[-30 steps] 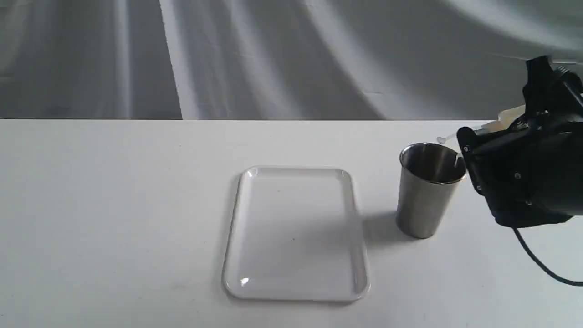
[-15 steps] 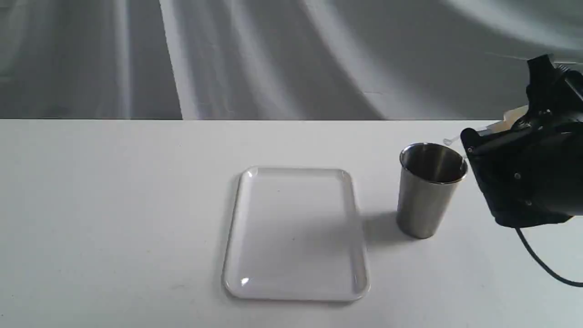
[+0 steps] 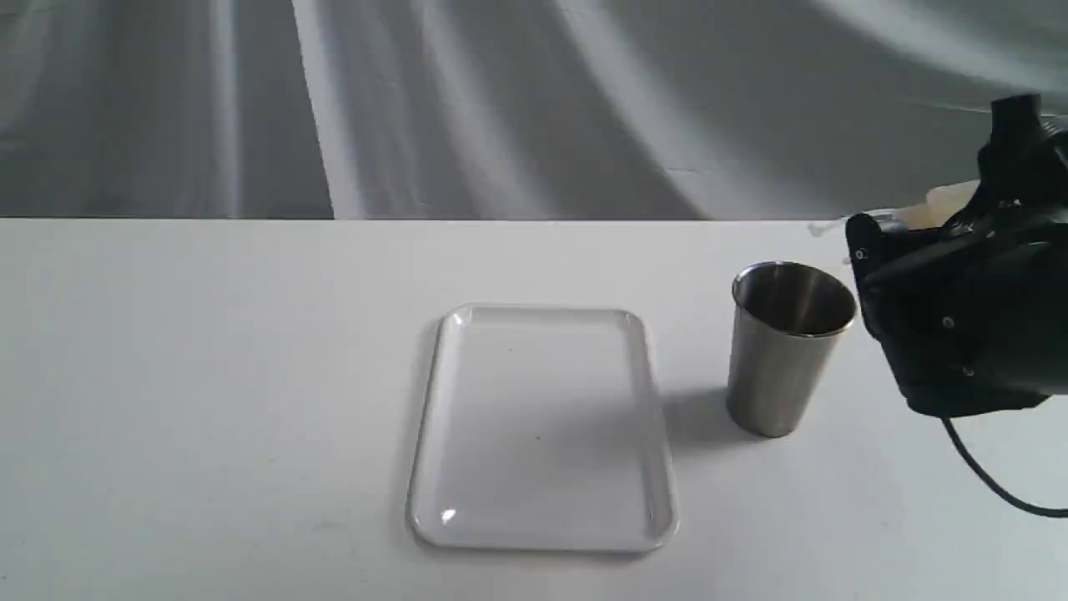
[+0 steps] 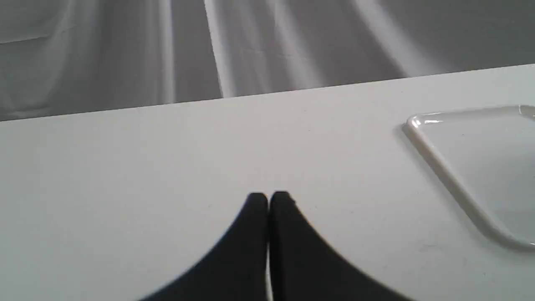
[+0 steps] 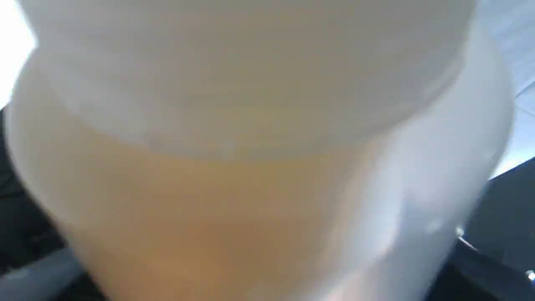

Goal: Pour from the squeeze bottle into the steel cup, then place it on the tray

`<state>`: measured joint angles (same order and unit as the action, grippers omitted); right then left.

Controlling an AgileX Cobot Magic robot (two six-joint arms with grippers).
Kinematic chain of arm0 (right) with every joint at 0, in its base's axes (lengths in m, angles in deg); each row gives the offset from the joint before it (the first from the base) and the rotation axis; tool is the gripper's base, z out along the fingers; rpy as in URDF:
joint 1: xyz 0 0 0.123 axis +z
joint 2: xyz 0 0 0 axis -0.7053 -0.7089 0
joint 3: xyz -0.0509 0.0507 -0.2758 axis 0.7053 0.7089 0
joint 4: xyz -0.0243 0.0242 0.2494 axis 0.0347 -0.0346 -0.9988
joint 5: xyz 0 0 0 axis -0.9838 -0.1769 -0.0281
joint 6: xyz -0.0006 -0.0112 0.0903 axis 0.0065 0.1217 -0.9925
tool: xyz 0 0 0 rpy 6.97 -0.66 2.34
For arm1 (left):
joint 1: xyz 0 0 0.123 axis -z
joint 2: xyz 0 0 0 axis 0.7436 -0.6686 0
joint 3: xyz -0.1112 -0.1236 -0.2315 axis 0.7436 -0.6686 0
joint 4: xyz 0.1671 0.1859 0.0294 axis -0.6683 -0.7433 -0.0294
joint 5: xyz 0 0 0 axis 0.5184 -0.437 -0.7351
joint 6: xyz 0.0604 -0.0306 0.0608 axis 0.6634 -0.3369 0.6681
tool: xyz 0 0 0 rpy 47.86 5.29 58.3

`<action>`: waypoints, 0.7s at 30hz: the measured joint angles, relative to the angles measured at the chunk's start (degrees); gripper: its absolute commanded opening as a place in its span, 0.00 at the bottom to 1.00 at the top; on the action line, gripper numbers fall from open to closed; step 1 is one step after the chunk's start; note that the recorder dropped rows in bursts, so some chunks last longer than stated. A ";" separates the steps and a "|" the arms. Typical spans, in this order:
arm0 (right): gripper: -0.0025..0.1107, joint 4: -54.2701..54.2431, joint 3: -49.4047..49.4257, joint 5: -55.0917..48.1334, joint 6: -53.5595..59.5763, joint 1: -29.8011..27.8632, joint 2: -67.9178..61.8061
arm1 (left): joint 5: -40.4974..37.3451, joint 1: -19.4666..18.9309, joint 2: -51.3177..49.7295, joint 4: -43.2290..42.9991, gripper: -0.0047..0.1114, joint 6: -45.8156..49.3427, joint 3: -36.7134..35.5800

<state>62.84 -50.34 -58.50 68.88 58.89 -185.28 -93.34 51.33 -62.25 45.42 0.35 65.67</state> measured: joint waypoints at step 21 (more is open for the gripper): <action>0.09 0.00 -0.09 1.64 -25.48 0.77 -4.01 | 0.00 0.00 0.00 0.00 0.04 0.00 0.00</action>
<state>62.84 -50.43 -56.86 43.40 59.66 -189.29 -93.34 51.33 -62.25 45.42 0.35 65.67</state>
